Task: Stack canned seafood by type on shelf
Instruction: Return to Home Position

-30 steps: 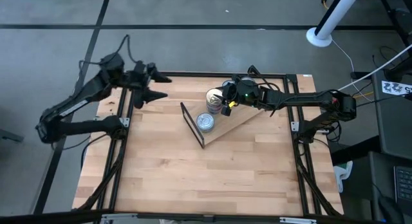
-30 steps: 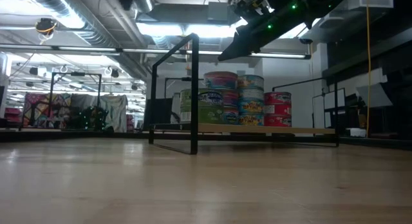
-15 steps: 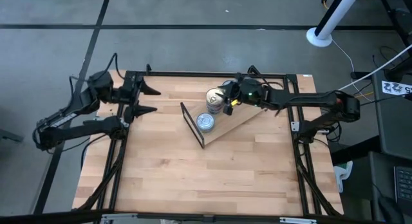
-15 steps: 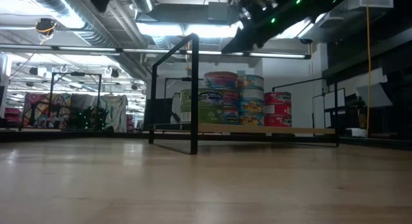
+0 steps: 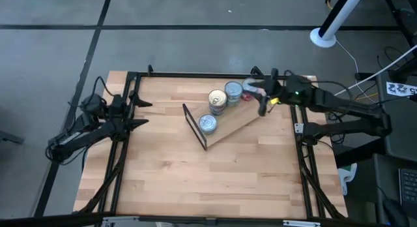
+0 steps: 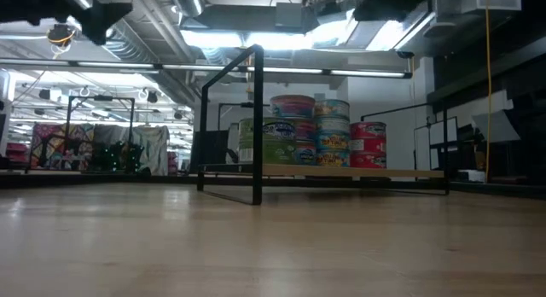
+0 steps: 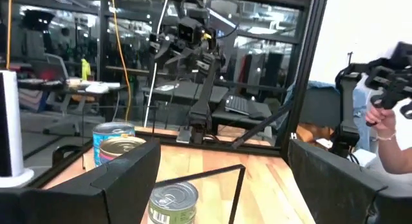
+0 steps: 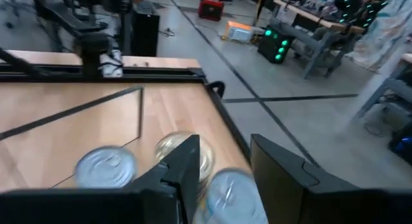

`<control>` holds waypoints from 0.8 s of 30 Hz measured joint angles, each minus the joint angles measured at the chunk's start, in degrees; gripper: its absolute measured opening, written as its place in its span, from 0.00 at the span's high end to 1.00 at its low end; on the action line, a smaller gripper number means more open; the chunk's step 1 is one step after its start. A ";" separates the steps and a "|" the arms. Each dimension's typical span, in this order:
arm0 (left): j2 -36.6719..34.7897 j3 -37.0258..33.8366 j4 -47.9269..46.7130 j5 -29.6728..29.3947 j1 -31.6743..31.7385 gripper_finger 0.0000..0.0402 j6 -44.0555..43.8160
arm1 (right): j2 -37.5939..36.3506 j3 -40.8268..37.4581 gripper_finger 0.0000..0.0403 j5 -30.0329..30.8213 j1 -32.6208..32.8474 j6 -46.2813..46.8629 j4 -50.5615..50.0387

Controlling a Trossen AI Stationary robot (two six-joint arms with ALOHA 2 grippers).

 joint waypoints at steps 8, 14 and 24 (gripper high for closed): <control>-1.88 -7.55 0.83 -1.77 -0.35 0.16 -2.48 | -15.50 -17.83 0.66 -4.17 0.01 9.06 5.17; -2.22 -16.23 14.67 -1.84 -0.39 0.16 -2.78 | -30.08 -32.16 0.66 -4.27 0.00 15.86 10.73; -2.19 -19.93 21.57 -1.95 -2.40 0.16 -2.16 | -51.53 -46.33 0.66 -12.65 0.05 23.00 11.76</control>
